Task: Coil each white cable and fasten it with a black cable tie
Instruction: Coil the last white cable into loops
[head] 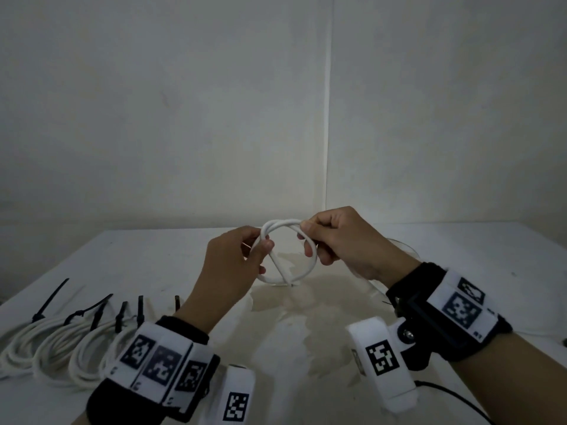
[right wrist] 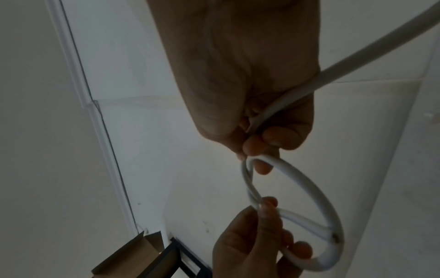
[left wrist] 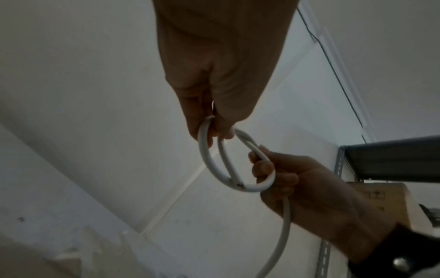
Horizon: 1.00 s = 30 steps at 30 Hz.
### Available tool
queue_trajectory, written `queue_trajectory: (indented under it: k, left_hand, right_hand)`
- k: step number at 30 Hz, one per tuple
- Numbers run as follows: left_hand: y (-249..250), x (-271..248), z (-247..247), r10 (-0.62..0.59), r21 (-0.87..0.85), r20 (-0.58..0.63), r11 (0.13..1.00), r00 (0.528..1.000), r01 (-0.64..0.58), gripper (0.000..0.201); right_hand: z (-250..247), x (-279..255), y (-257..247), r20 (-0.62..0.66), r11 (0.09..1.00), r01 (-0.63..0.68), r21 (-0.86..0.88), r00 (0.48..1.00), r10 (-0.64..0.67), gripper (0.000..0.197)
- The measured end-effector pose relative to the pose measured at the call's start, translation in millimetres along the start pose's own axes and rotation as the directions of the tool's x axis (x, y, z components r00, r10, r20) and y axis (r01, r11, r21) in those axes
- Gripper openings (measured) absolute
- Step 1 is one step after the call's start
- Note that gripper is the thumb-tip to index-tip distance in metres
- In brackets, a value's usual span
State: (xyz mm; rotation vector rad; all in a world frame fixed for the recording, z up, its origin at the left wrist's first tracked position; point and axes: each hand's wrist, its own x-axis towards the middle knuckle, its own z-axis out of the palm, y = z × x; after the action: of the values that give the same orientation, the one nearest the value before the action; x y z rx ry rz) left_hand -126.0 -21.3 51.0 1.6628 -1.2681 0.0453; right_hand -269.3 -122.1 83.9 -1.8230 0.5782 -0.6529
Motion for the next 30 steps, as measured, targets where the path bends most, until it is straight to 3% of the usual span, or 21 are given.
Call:
queue_trajectory:
  k: [7,10,12,14,16,18,20,22,24,27,30]
  left_hand:
    - [-4.3,9.1,11.7,0.074,0.252,-0.112,0.967,0.991,-0.044,0.015]
    - [-3.9,8.5,13.9,0.095,0.35,-0.141,0.936,0.985,-0.04,0.013]
    - [-7.2,8.1,9.8,0.13,0.352,-0.109,0.932,0.985,-0.084,0.017]
    - [-10.9,9.5,3.4,0.179,0.33,-0.037,0.931,0.983,-0.157,0.026]
    - [-9.3,11.8,-5.2,0.108,0.2,-0.006,0.974,0.994,-0.105,0.025]
    - [-4.9,11.0,-9.8,-0.077,-0.005,0.106,0.997,0.991,0.078,0.02]
    - [-0.6,6.8,-8.6,-0.197,-0.295,0.267,0.915,0.943,0.274,0.019]
    - [4.4,0.9,-7.8,-0.213,-0.521,0.378,0.756,0.901,0.397,0.022]
    - [5.9,-2.5,-7.5,-0.172,-0.539,0.387,0.755,0.906,0.374,0.026]
    - [6.7,-2.7,-6.5,-0.079,-0.359,0.296,0.914,0.952,0.188,0.028]
    - [4.8,-2.6,-7.0,0.009,-0.178,0.242,0.983,0.97,0.035,0.029]
  right_hand:
    - [16.2,-4.5,-4.3,0.016,0.998,-0.038,0.055,0.999,0.037,0.027]
    - [24.1,-8.7,-5.9,0.08,0.99,-0.068,0.125,0.995,0.058,0.026]
    - [26.2,-8.5,-6.7,0.072,0.99,-0.044,0.132,0.997,0.034,0.026]
    - [20.5,-3.1,-4.3,-0.019,0.993,-0.012,0.115,1.0,0.014,0.027]
    - [12.9,1.2,0.0,-0.058,0.994,-0.013,0.111,0.998,0.02,0.026]
    - [8.0,1.8,3.7,-0.041,0.995,-0.009,0.101,0.999,0.013,0.025]
    - [5.3,0.7,5.2,-0.035,0.996,0.008,0.084,0.999,-0.005,0.024]
    - [2.9,0.1,4.5,-0.031,0.995,0.019,0.093,0.999,-0.016,0.023]
    - [-0.1,-0.5,3.9,-0.017,0.995,0.006,0.104,1.0,-0.004,0.022]
    - [-4.2,-2.9,3.1,-0.018,0.993,-0.001,0.118,1.0,0.004,0.022]
    - [-7.3,-4.9,3.3,-0.034,0.993,0.001,0.116,0.999,0.003,0.023]
